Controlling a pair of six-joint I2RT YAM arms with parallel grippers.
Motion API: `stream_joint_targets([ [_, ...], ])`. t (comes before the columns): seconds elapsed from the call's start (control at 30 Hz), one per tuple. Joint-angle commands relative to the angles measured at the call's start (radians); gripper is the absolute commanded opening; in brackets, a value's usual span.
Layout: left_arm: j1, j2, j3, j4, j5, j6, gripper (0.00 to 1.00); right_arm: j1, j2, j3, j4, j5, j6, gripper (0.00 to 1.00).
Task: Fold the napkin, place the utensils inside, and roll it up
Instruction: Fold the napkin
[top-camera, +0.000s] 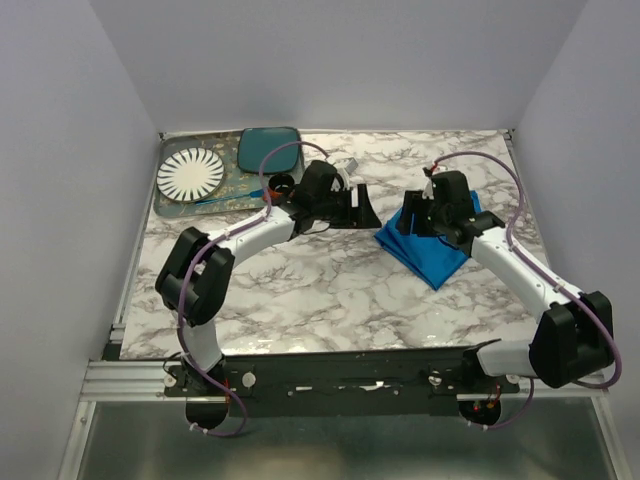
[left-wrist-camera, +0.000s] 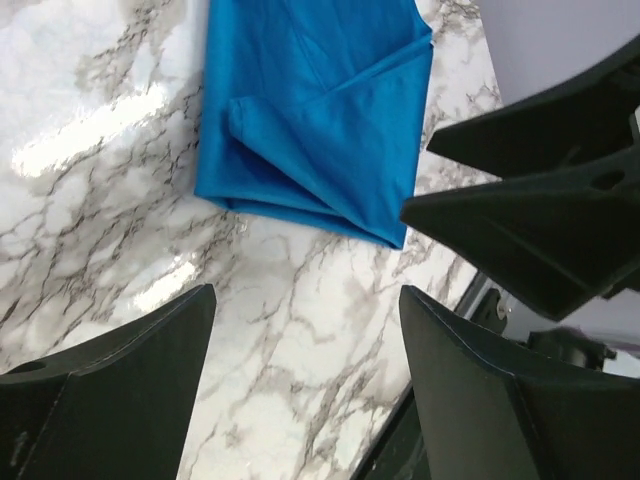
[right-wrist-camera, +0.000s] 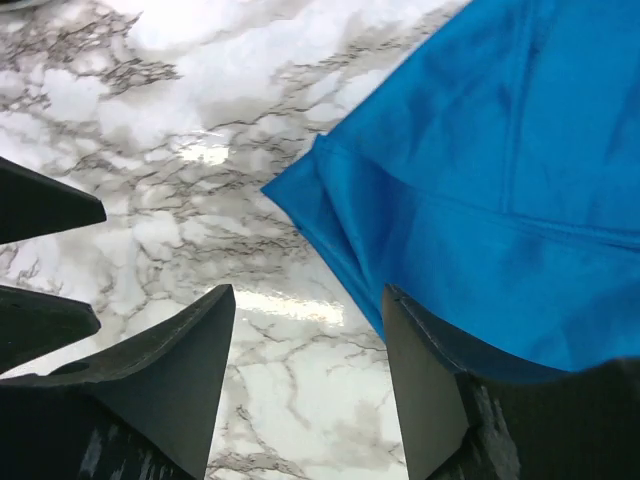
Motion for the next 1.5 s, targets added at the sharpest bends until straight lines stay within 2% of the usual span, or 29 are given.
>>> stream_joint_targets([
  [0.0,-0.097,0.110,0.151,-0.070,-0.174,0.034,0.81,-0.061,0.011,-0.123,0.001,0.002,0.108,0.67],
  [0.03,-0.106,0.136,0.209,-0.091,-0.173,0.034,0.79,-0.068,0.001,-0.137,0.001,0.011,0.122,0.67],
  [0.1,-0.124,0.210,0.259,-0.093,-0.150,0.021,0.70,-0.107,-0.018,-0.168,0.002,0.011,0.155,0.65],
  [0.17,-0.130,0.260,0.326,-0.085,-0.115,0.005,0.55,-0.140,-0.041,-0.188,0.007,0.011,0.172,0.63],
  [0.4,-0.143,0.454,0.474,-0.083,-0.072,0.004,0.35,-0.271,-0.007,-0.215,0.015,-0.070,0.169,0.47],
  [0.5,-0.144,0.489,0.517,-0.106,-0.081,0.025,0.33,-0.341,-0.019,-0.224,0.005,-0.058,0.224,0.47],
  [0.63,-0.144,0.503,0.544,-0.158,-0.119,0.079,0.33,-0.504,-0.033,-0.249,-0.004,-0.047,0.266,0.48],
  [0.83,-0.141,0.511,0.561,-0.227,-0.153,0.099,0.30,-0.607,0.007,-0.192,-0.018,-0.007,0.246,0.48],
  [0.97,-0.138,0.497,0.537,-0.260,-0.168,0.103,0.29,-0.628,0.083,-0.120,-0.016,0.011,0.223,0.47],
  [1.13,-0.130,0.488,0.532,-0.303,-0.180,0.128,0.28,-0.630,0.180,-0.050,-0.016,0.011,0.171,0.31],
  [1.23,-0.126,0.476,0.529,-0.326,-0.200,0.142,0.27,-0.630,0.198,-0.044,-0.010,0.042,0.151,0.30],
  [1.47,-0.123,0.442,0.534,-0.352,-0.204,0.160,0.25,-0.630,0.299,0.007,0.011,-0.039,0.105,0.31],
])
